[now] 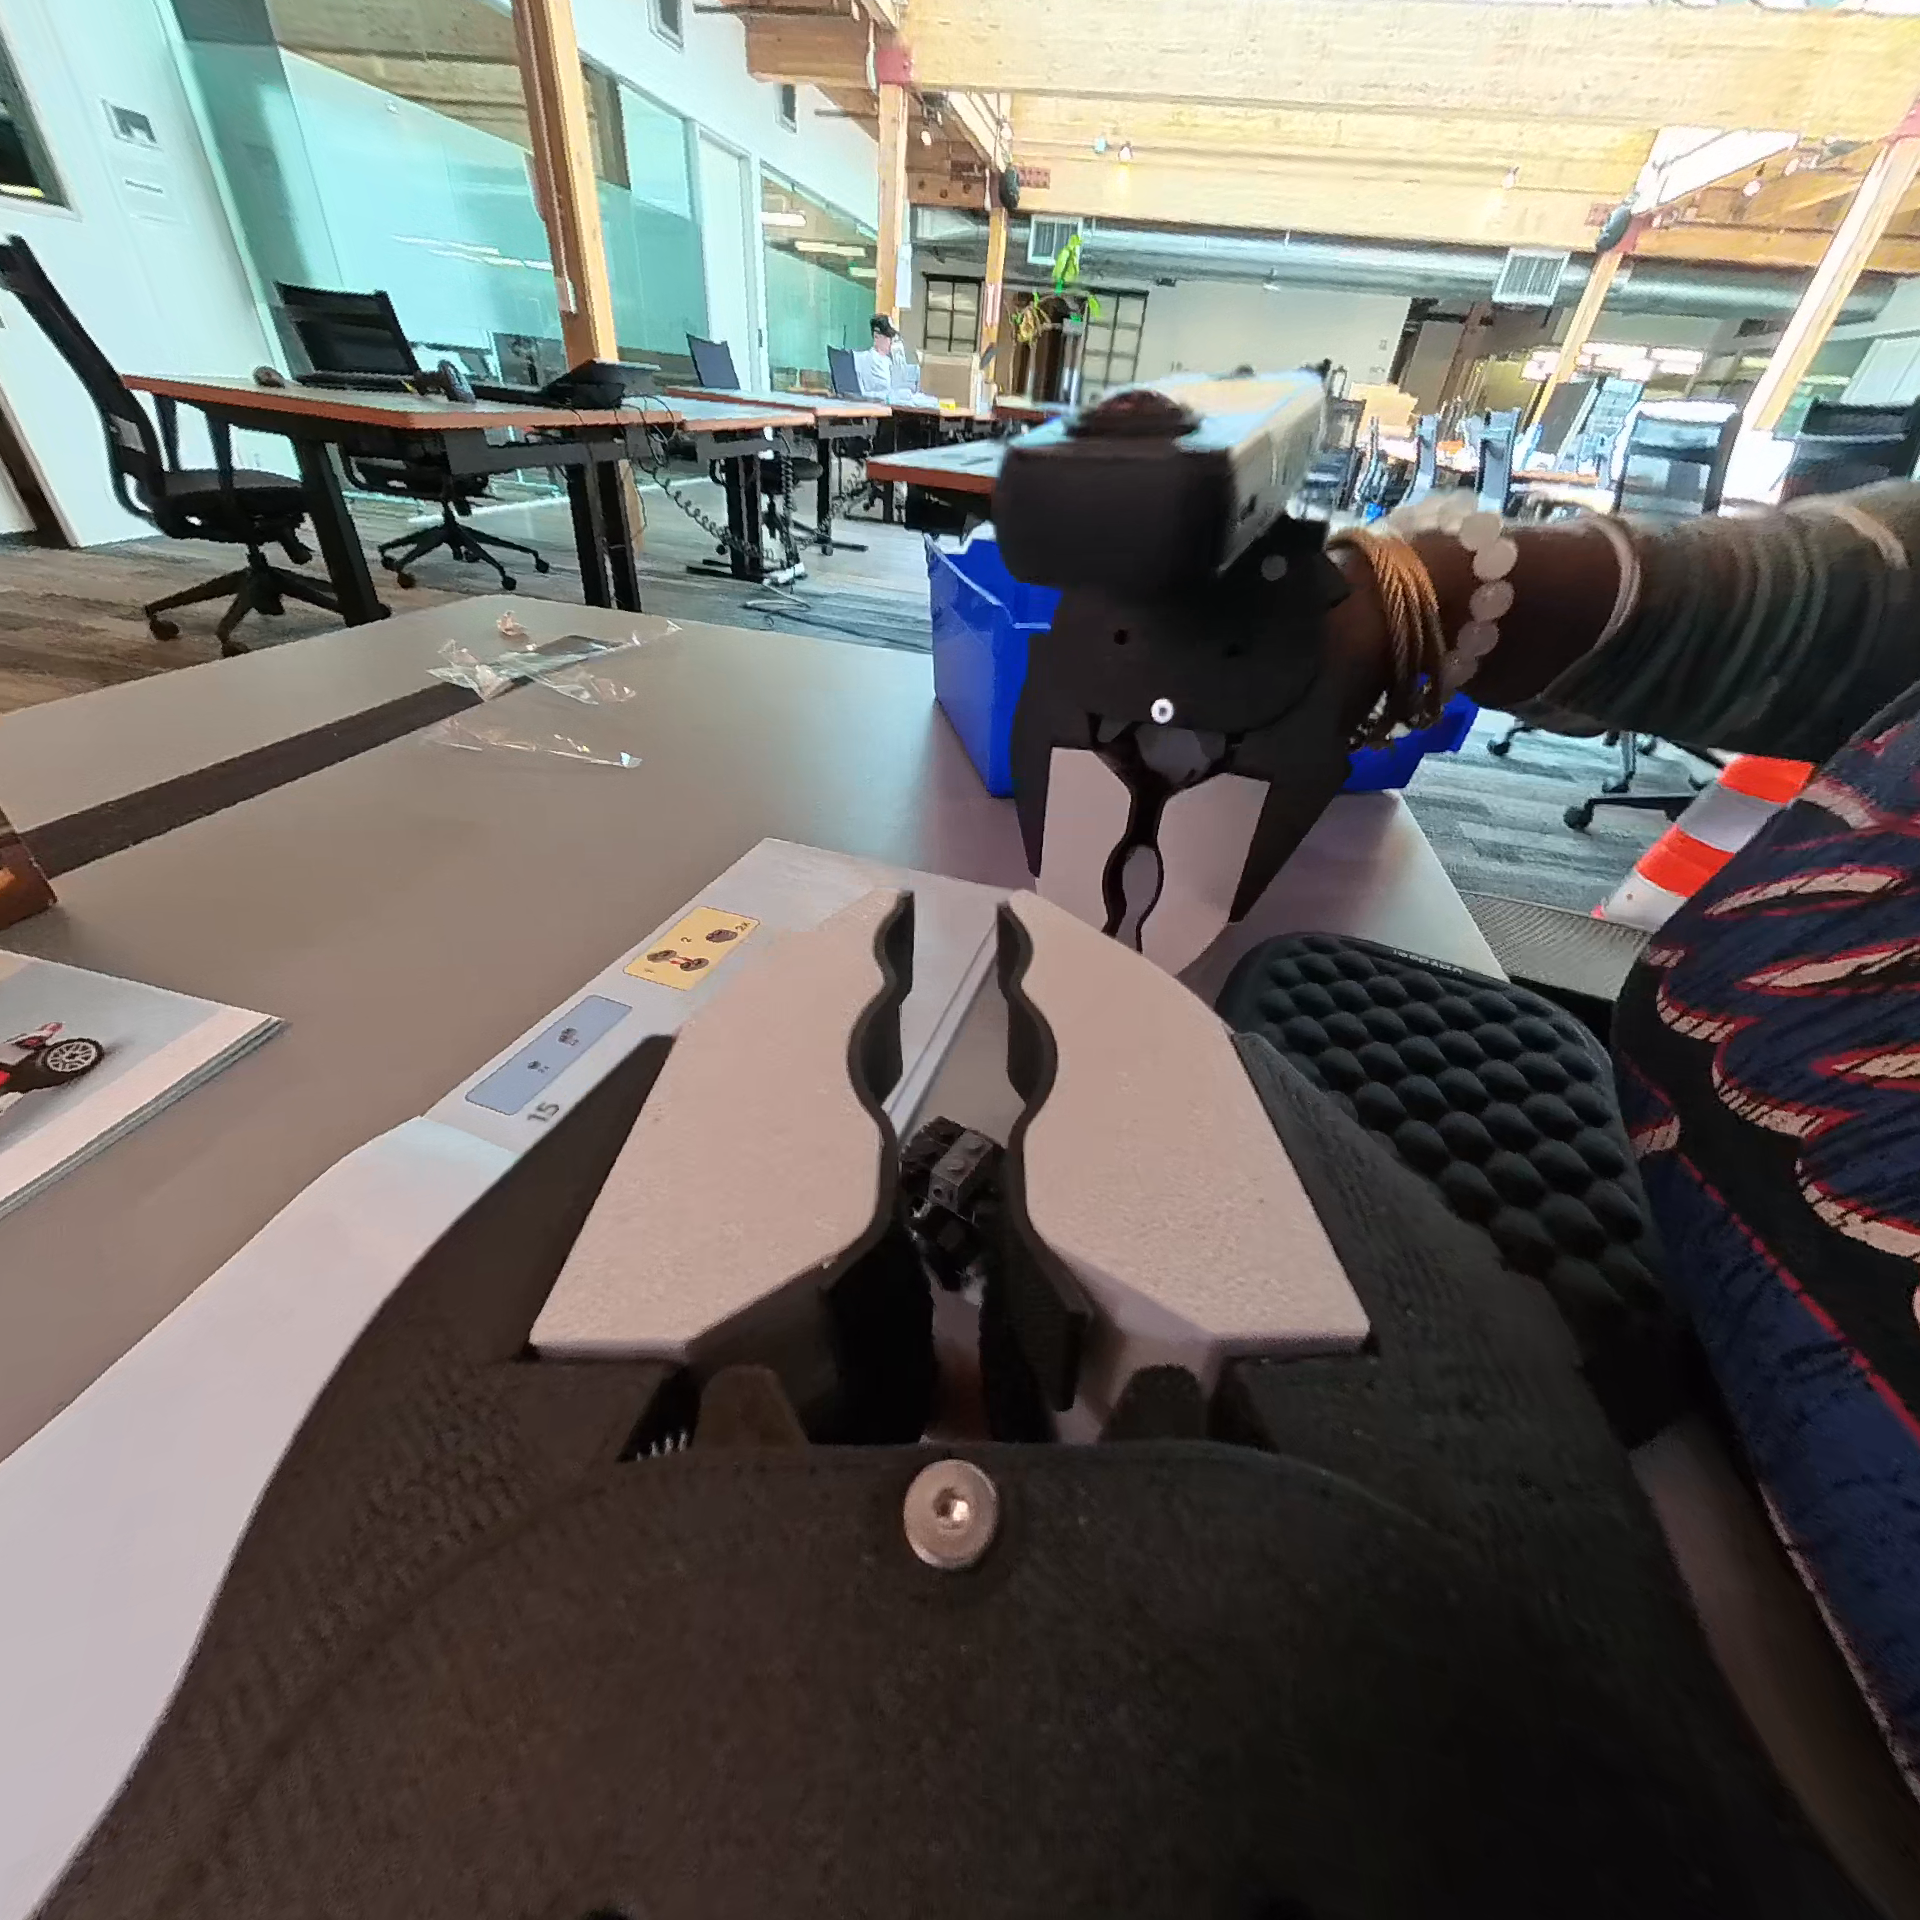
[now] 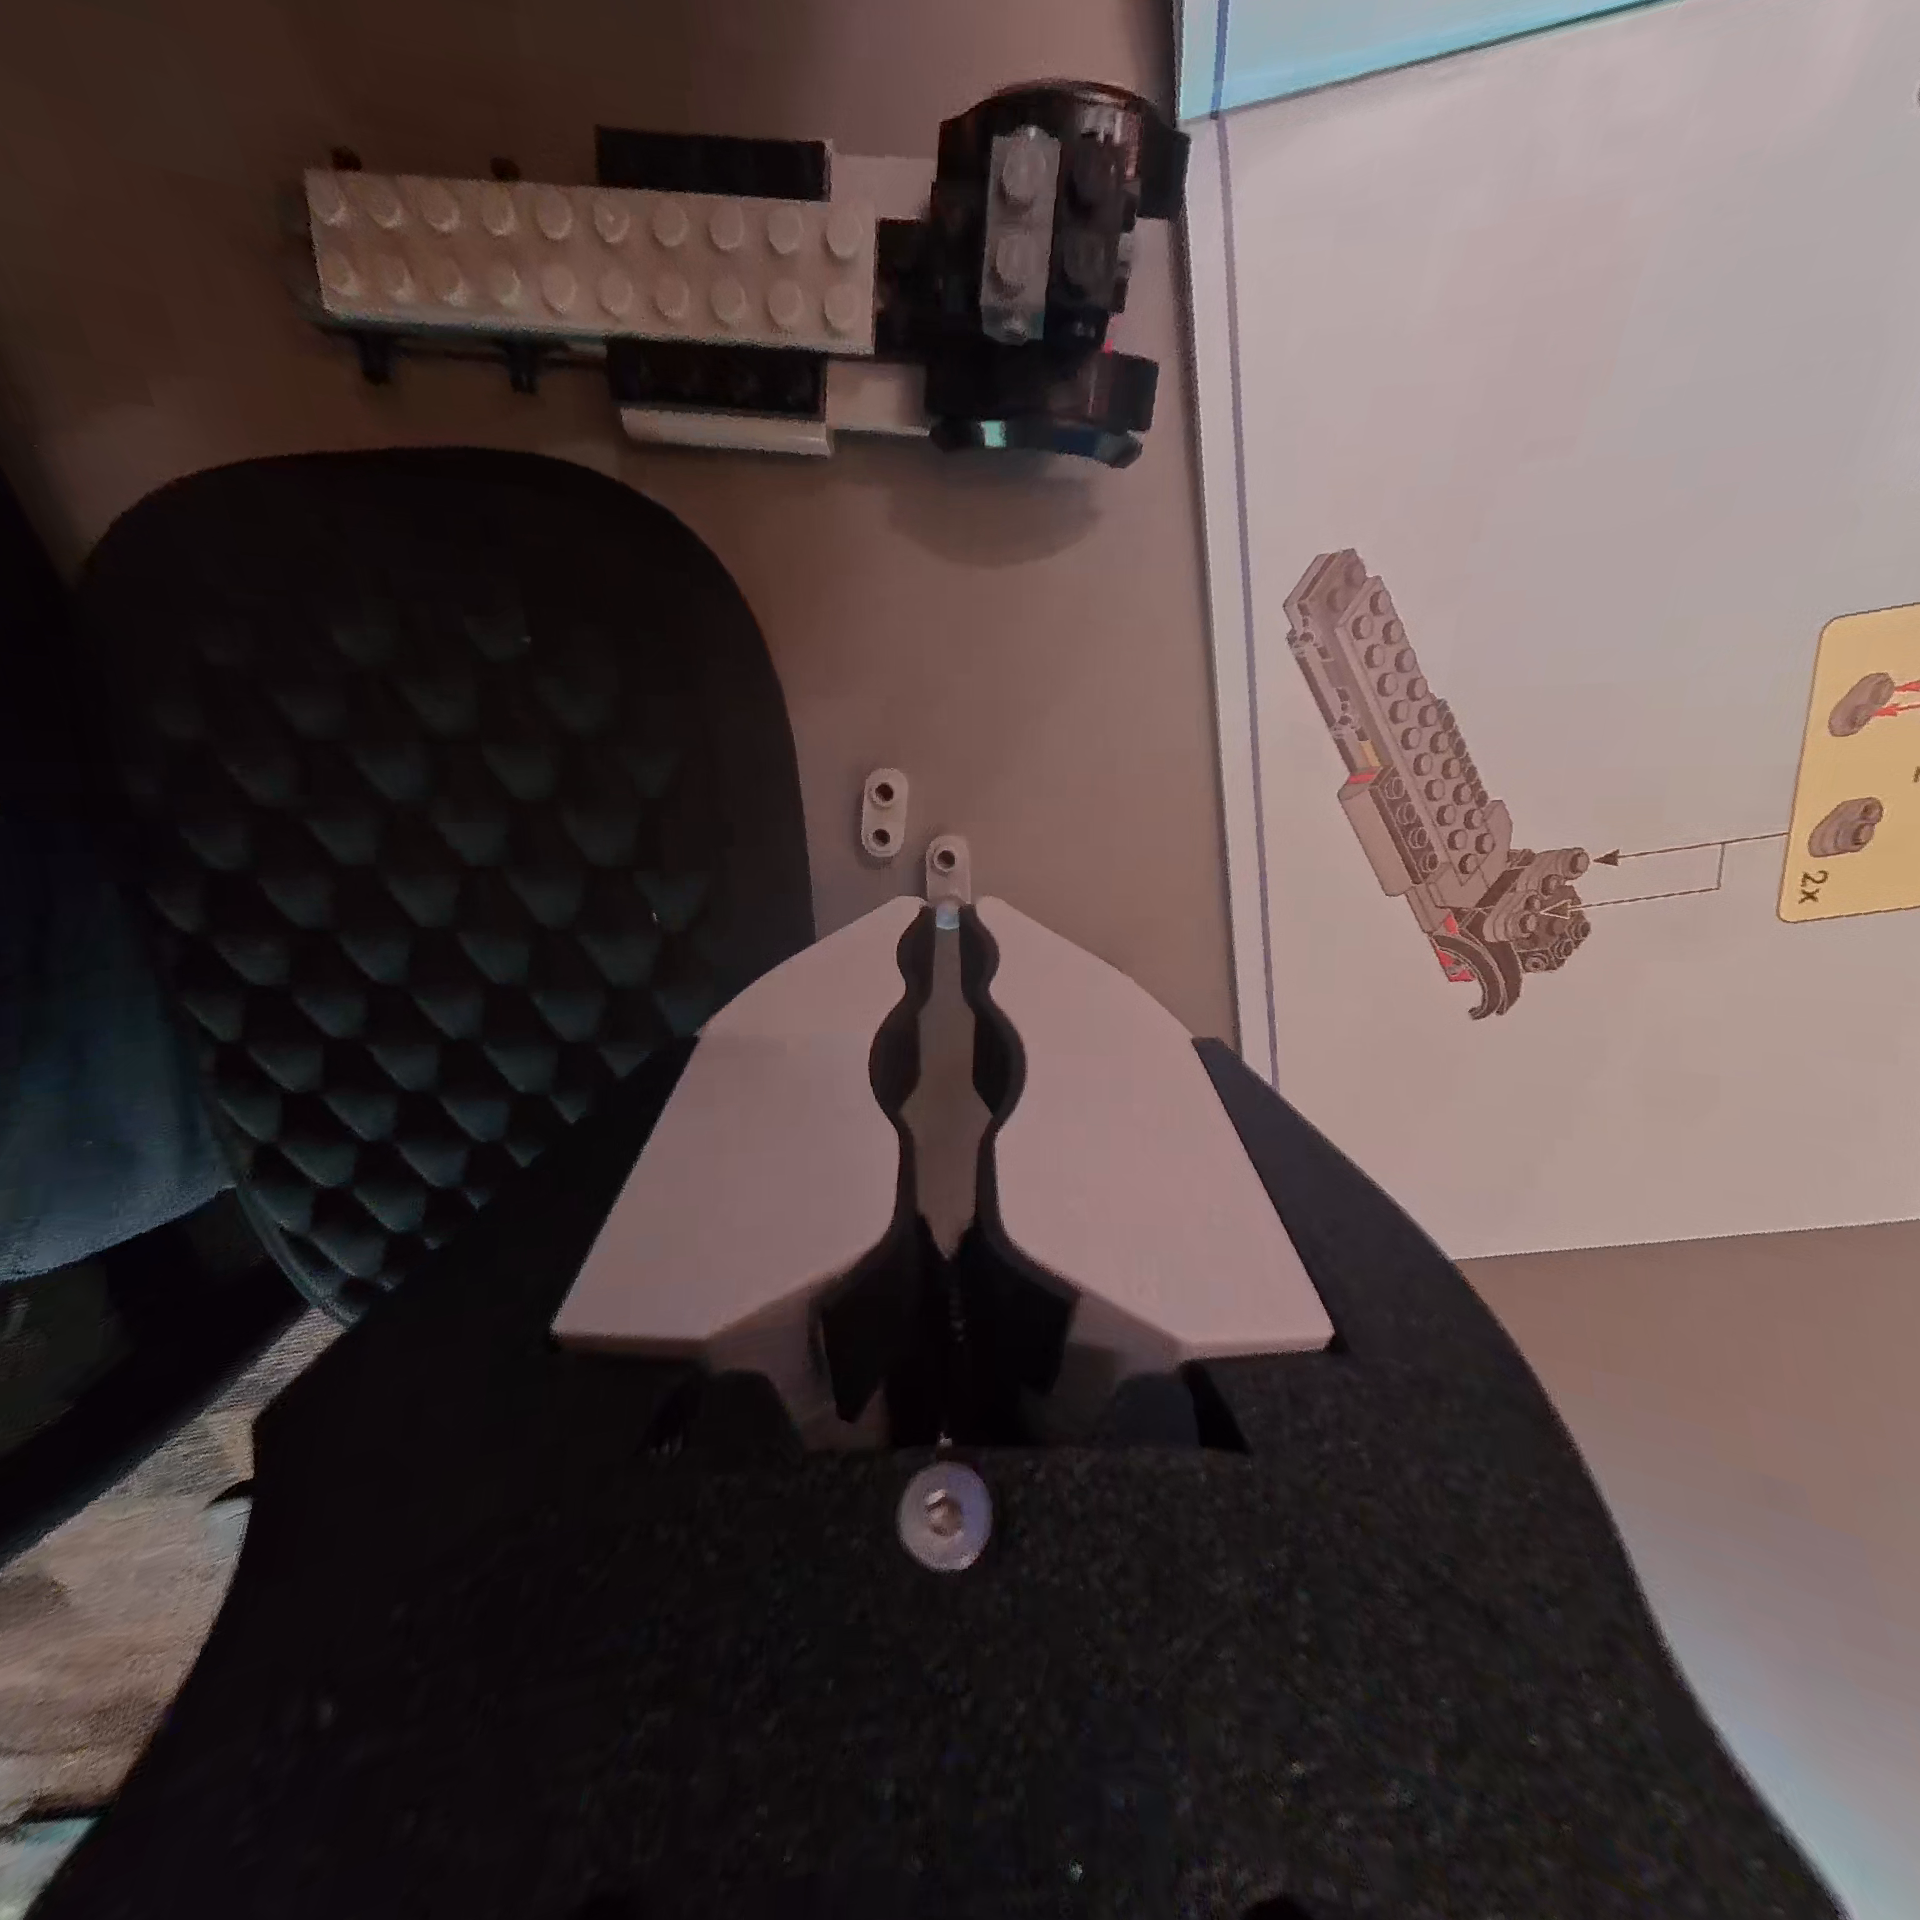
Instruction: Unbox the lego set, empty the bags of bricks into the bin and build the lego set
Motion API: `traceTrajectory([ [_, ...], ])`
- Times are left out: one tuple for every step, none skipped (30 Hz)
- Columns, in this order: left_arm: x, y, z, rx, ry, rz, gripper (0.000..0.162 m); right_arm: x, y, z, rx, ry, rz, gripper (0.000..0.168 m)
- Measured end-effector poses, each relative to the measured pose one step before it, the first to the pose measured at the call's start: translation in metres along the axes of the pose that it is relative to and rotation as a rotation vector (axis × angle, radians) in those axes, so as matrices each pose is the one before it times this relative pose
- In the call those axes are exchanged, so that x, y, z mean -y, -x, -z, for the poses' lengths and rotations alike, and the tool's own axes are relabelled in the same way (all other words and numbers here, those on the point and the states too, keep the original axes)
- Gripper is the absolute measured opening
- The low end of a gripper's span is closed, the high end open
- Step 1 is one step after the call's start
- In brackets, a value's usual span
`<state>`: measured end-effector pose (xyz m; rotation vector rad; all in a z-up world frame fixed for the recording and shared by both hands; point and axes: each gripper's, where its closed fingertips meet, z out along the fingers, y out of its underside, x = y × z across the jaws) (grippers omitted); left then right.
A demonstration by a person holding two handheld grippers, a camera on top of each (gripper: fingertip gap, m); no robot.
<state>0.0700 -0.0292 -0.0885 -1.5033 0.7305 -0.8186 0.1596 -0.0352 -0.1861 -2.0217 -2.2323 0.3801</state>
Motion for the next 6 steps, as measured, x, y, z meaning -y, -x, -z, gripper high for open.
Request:
traceTrajectory([
  [-0.00249,0.00019,-0.00024,0.0019,0.021,-0.0074,0.015,0.00099,-0.00005,-0.00035,0.0051,0.0145,-0.0167,0.005],
  [-0.00204,0.00022,0.00011,0.0027,0.0174,-0.0092,0.015,0.00023,-0.00016,-0.00015,0.004,0.021,-0.0157,0.005],
  [-0.00081,0.00044,0.00046,0.0034,0.0101,-0.0066,0.015,0.00023,-0.00015,-0.00016,-0.0011,0.0211,-0.0119,0.005],
  [0.00002,0.00136,0.00082,0.0072,0.0035,0.0003,0.014,0.00051,-0.00011,-0.00008,-0.0064,0.0207,-0.0061,0.005],
  [0.00031,0.00229,0.00115,0.0111,0.0006,0.0083,0.014,0.0009,0.00013,-0.00021,-0.0096,0.0197,-0.0039,0.005],
  [0.00039,0.00319,0.00144,0.0139,-0.0006,0.015,0.014,0.00124,0.00025,-0.00029,-0.0094,0.0194,-0.0053,0.004],
])
